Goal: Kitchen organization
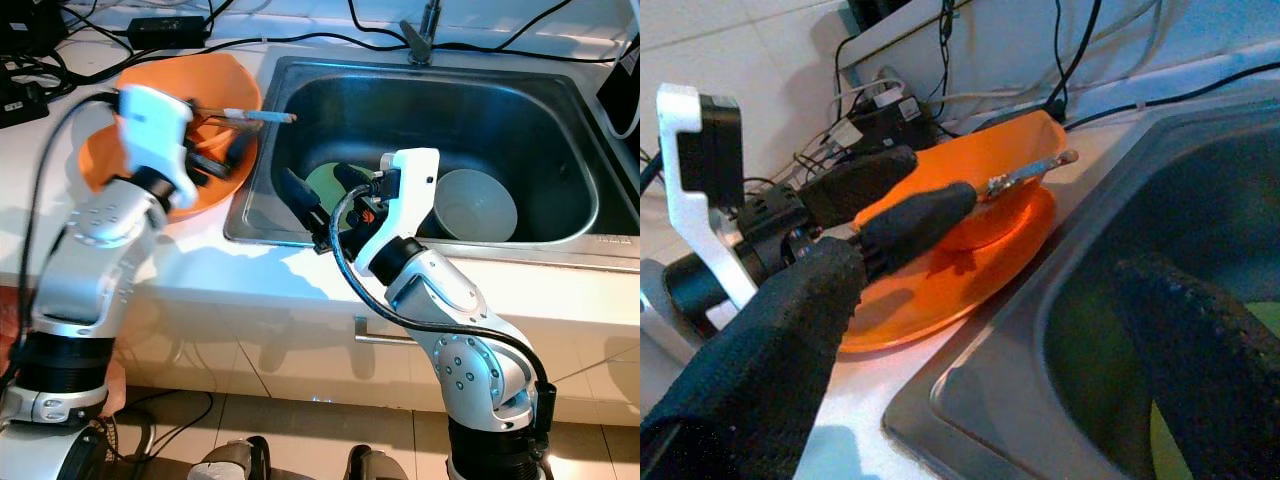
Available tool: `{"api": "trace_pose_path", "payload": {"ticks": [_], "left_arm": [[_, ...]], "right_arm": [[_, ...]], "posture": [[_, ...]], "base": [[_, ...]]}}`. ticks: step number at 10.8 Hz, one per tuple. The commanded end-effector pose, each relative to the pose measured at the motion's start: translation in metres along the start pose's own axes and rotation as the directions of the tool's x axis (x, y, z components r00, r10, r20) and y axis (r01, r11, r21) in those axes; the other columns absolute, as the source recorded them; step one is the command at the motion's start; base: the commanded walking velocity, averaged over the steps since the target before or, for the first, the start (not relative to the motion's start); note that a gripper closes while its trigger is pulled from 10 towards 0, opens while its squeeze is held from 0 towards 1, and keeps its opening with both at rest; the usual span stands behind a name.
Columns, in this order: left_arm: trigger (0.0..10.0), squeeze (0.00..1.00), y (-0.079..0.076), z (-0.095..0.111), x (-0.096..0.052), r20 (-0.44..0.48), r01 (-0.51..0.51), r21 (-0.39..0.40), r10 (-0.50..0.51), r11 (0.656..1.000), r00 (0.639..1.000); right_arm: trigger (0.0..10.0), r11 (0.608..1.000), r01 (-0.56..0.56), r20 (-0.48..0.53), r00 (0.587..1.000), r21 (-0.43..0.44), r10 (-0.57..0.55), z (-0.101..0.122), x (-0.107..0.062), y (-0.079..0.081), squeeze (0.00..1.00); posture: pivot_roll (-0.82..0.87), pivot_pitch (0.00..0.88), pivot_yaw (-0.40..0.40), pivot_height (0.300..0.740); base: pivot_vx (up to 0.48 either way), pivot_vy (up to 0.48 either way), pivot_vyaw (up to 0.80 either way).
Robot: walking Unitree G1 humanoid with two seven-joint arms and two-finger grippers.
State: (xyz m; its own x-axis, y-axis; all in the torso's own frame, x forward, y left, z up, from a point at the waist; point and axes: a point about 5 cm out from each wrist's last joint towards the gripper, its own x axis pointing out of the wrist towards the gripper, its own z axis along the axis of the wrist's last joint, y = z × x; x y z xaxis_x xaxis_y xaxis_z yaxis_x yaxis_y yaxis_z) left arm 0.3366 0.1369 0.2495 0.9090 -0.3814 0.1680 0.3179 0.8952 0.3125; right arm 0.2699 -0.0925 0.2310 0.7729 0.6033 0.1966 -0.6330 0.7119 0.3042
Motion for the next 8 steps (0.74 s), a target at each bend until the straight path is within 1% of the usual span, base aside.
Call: {"api": "trace_pose_path", "payload": {"ticks": [1, 2, 3, 5, 6, 7, 8], "left_arm": [[10.0, 0.0, -0.001, -0.004, 0.0, -0.007, 0.021, 0.021, -0.021, 1.0, 1.0], [10.0, 0.0, -0.002, -0.01, 0.002, -0.02, 0.054, 0.077, -0.052, 0.996, 0.998], [10.0, 0.0, -0.001, -0.014, 0.002, -0.028, 0.059, 0.103, -0.056, 0.993, 0.998], [10.0, 0.0, 0.002, -0.021, 0.003, -0.039, 0.048, 0.147, -0.042, 0.988, 0.998], [10.0, 0.0, 0.005, -0.025, 0.007, -0.024, 0.031, 0.2, -0.027, 0.979, 0.999], [10.0, 0.0, 0.006, -0.02, 0.012, 0.034, -0.013, 0.241, 0.005, 0.97, 0.999], [10.0, 0.0, 0.004, -0.019, 0.014, 0.047, -0.012, 0.246, 0.0, 0.969, 0.999]], "right_arm": [[10.0, 1.0, -0.008, 0.001, 1.0, 0.004, 0.008, 0.0, 0.0, 0.0, 0.0], [10.0, 0.998, -0.061, -0.08, 0.995, -0.008, 0.06, -0.004, -0.007, 0.004, 0.0], [10.0, 0.997, -0.071, -0.128, 0.989, -0.009, 0.069, -0.009, -0.012, 0.004, 0.0], [10.0, 0.999, -0.047, -0.131, 0.99, -0.011, 0.045, -0.011, -0.013, 0.001, 0.0], [10.0, 0.999, -0.052, -0.124, 0.991, -0.007, 0.051, -0.009, -0.013, 0.002, 0.0], [10.0, 0.999, -0.05, -0.13, 0.99, -0.008, 0.049, -0.009, -0.014, 0.003, 0.0], [10.0, 0.999, -0.05, -0.131, 0.99, -0.008, 0.049, -0.009, -0.014, 0.003, 0.0]], "posture": [[0.08, 0.14, 0.008, 0.74], [0.07, 0.139, 0.011, 0.74], [0.07, 0.14, 0.011, 0.74], [0.07, 0.141, 0.011, 0.74], [0.06, 0.144, 0.013, 0.74], [0.06, 0.147, 0.014, 0.74], [0.06, 0.147, 0.014, 0.74]], "base": [[0.0, 0.0, 0.0], [0.0, 0.0, 0.0], [0.0, 0.0, 0.0], [0.0, 0.0, 0.0], [0.0, 0.0, 0.0], [0.0, 0.0, 0.0], [0.0, 0.0, 0.0]]}}
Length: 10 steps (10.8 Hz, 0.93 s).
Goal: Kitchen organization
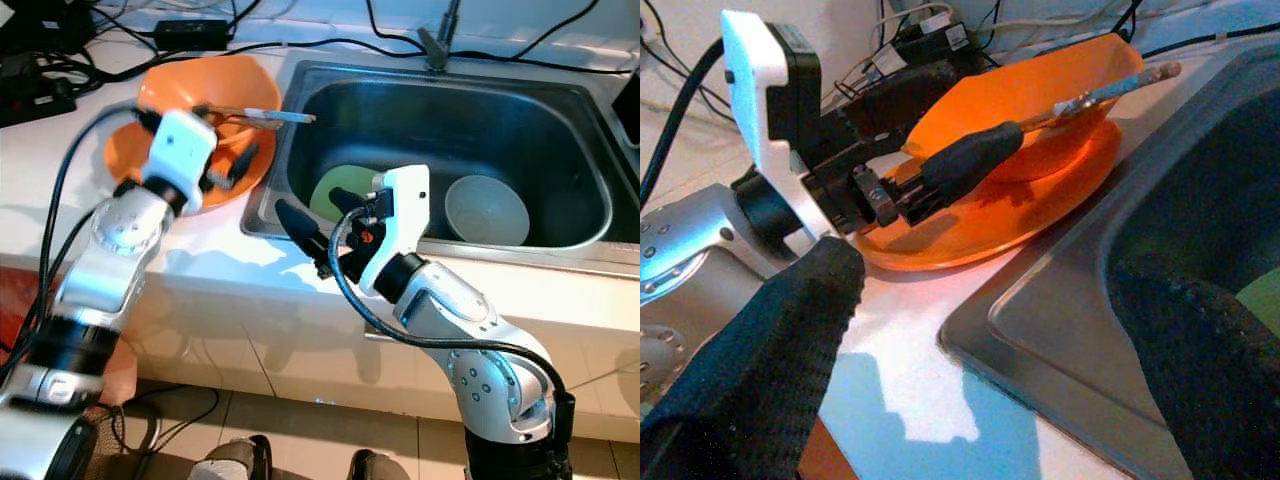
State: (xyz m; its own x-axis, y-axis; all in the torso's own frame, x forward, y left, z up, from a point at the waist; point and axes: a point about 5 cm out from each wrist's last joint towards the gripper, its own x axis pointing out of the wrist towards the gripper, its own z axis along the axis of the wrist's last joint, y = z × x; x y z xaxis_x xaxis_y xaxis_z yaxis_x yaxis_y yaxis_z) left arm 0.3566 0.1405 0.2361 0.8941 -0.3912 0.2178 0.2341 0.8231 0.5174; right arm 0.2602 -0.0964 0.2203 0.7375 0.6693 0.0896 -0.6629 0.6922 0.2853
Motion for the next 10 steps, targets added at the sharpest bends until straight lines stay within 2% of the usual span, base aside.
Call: {"api": "trace_pose_path", "payload": {"ticks": [1, 5, 10], "left_arm": [[10.0, 0.0, -0.008, 0.0, 0.004, 0.013, 0.029, 0.012, -0.029, 1.0, 0.999], [10.0, 0.0, -0.028, -0.003, 0.017, 0.053, 0.071, 0.047, -0.074, 0.996, 0.996], [10.0, 0.0, -0.022, -0.001, 0.029, 0.103, 0.049, 0.062, -0.056, 0.997, 0.993]], "right_arm": [[10.0, 1.0, -0.009, -0.006, 1.0, 0.0, 0.009, 0.0, -0.002, 0.004, 0.0], [10.0, 1.0, -0.006, -0.002, 1.0, 0.003, 0.006, 0.0, -0.004, 0.006, 0.0], [10.0, 0.999, -0.035, -0.031, 0.999, -0.024, 0.035, 0.001, -0.014, 0.006, 0.0]], "posture": [[0.06, 0.15, 0.015, 0.74], [0.04, 0.163, 0.025, 0.74], [0.03, 0.176, 0.031, 0.74]], "base": [[0.0, 0.0, 0.0], [0.0, 0.0, 0.0], [0.0, 0.0, 0.0]]}}
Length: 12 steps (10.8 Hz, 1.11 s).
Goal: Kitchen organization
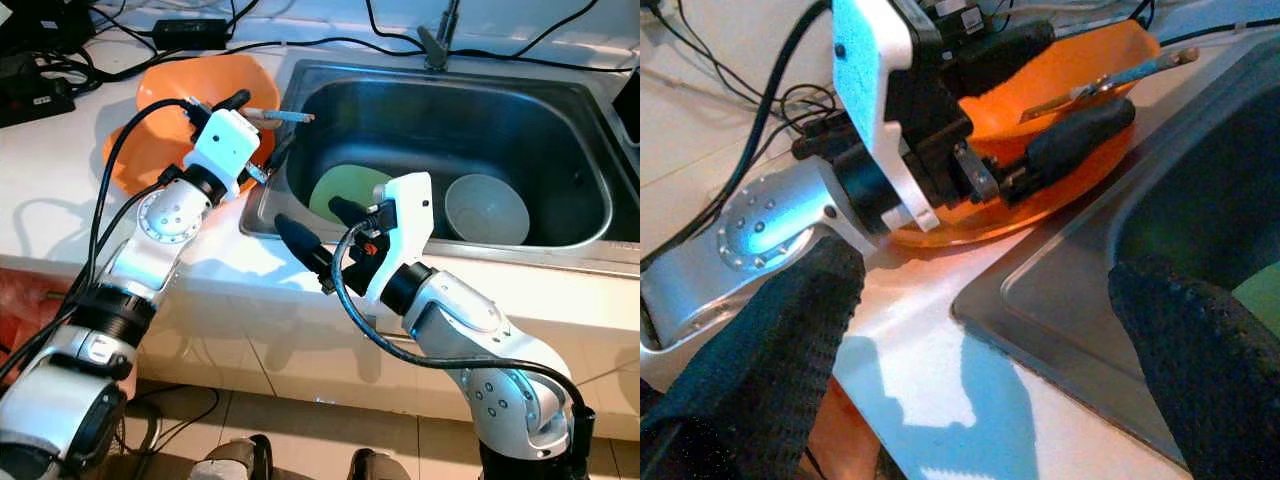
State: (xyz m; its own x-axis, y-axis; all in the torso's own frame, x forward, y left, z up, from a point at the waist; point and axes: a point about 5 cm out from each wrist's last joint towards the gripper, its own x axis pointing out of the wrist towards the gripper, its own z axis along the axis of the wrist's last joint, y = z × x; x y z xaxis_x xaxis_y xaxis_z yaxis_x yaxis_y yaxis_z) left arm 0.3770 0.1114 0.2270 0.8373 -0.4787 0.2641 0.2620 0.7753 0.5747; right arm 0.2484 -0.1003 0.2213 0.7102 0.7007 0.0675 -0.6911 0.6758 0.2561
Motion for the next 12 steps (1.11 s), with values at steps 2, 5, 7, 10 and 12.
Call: {"api": "trace_pose_path", "payload": {"ticks": [2, 5, 7, 10, 12], "left_arm": [[10.0, 0.0, 0.001, 0.002, 0.002, 0.014, 0.002, 0.007, -0.002, 1.0, 1.0], [0.0, 0.0, 0.001, 0.003, 0.004, 0.028, 0.009, -0.019, -0.008, 1.0, 1.0], [4.9, 0.0, 0.001, 0.001, 0.005, 0.025, 0.013, -0.003, -0.013, 1.0, 1.0], [10.0, 0.0, 0.0, -0.001, 0.007, 0.018, 0.033, 0.0, -0.033, 0.999, 0.999], [0.0, 0.0, 0.0, -0.003, 0.008, 0.016, 0.043, -0.004, -0.043, 0.999, 0.999]], "right_arm": [[10.0, 1.0, 0.0, 0.003, 1.0, 0.0, 0.0, 0.001, -0.003, 0.002, 0.0], [10.0, 1.0, -0.004, -0.008, 1.0, -0.011, 0.004, -0.001, -0.002, 0.003, 0.0], [10.0, 1.0, -0.01, -0.006, 1.0, -0.012, 0.01, -0.002, -0.001, 0.005, 0.0], [10.0, 0.997, -0.08, -0.015, 0.997, -0.001, 0.08, -0.004, 0.0, 0.016, 0.0], [10.0, 0.996, -0.09, -0.006, 0.996, -0.005, 0.09, -0.002, 0.0, 0.017, 0.0]], "posture": [[0.03, 0.176, 0.031, 0.74], [0.03, 0.178, 0.032, 0.74], [0.03, 0.176, 0.035, 0.74], [0.03, 0.173, 0.035, 0.74], [0.03, 0.17, 0.038, 0.74]], "base": [[0.0, 0.0, 0.0], [0.0, 0.0, 0.0], [0.0, 0.0, 0.0], [0.0, 0.0, 0.0], [0.0, 0.0, 0.0]]}}
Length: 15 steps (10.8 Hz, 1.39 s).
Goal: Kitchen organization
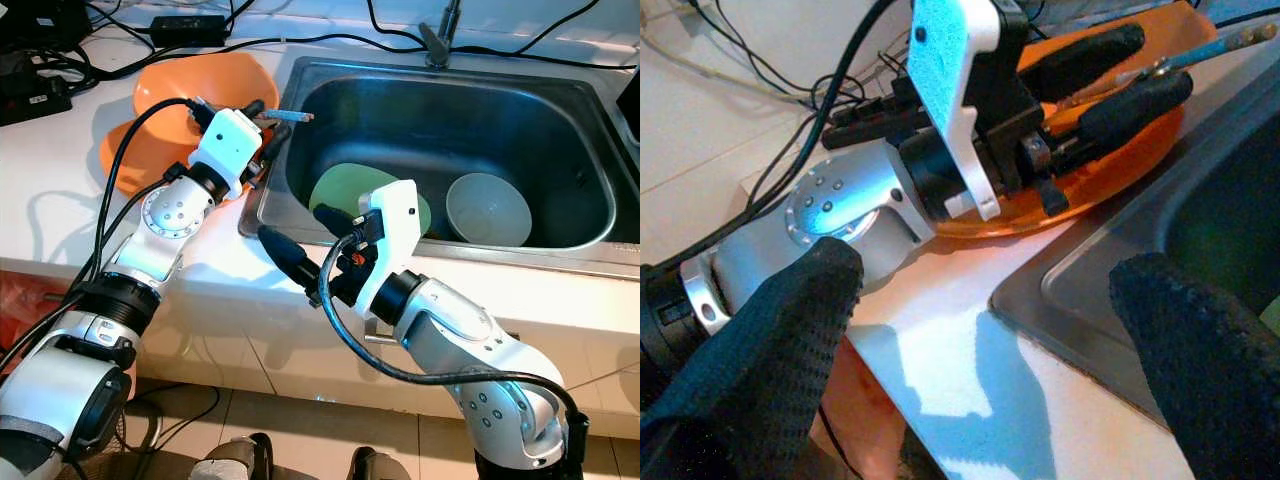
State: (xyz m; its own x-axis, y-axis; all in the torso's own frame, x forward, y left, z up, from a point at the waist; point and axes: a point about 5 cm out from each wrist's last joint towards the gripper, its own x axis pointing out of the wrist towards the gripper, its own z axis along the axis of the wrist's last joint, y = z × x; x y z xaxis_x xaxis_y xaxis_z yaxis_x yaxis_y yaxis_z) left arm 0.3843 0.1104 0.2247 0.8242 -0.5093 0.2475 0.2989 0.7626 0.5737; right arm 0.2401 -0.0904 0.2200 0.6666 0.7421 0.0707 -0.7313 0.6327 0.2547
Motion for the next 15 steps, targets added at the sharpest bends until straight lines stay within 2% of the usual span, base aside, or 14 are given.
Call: {"api": "trace_pose_path", "payload": {"ticks": [1, 7, 13, 15], "left_arm": [[0.0, 0.0, -0.001, 0.0, 0.001, 0.002, 0.019, 0.004, -0.019, 1.0, 1.0], [0.0, 0.0, 0.001, -0.001, 0.001, 0.009, 0.02, 0.001, -0.02, 1.0, 1.0], [0.0, 0.0, 0.002, 0.0, 0.0, 0.022, 0.014, 0.0, -0.014, 1.0, 1.0], [0.0, 0.0, 0.006, 0.003, -0.006, 0.034, 0.019, 0.013, -0.019, 1.0, 0.999]], "right_arm": [[10.0, 1.0, -0.027, 0.01, 1.0, -0.011, 0.027, 0.003, 0.0, 0.005, 0.0], [10.0, 0.995, 0.076, -0.009, 0.997, -0.062, -0.076, 0.003, -0.001, -0.008, 0.0], [10.0, 0.995, 0.078, -0.007, 0.997, -0.064, -0.078, 0.003, 0.001, -0.009, 0.0], [10.0, 0.995, 0.079, -0.008, 0.997, -0.066, -0.079, 0.002, 0.0, -0.01, 0.0]], "posture": [[0.03, 0.169, 0.039, 0.74], [0.03, 0.165, 0.04, 0.74], [0.03, 0.165, 0.038, 0.74], [0.04, 0.164, 0.039, 0.74]], "base": [[0.0, 0.0, 0.0], [0.0, 0.0, 0.0], [0.0, 0.0, 0.0], [0.0, 0.0, 0.0]]}}
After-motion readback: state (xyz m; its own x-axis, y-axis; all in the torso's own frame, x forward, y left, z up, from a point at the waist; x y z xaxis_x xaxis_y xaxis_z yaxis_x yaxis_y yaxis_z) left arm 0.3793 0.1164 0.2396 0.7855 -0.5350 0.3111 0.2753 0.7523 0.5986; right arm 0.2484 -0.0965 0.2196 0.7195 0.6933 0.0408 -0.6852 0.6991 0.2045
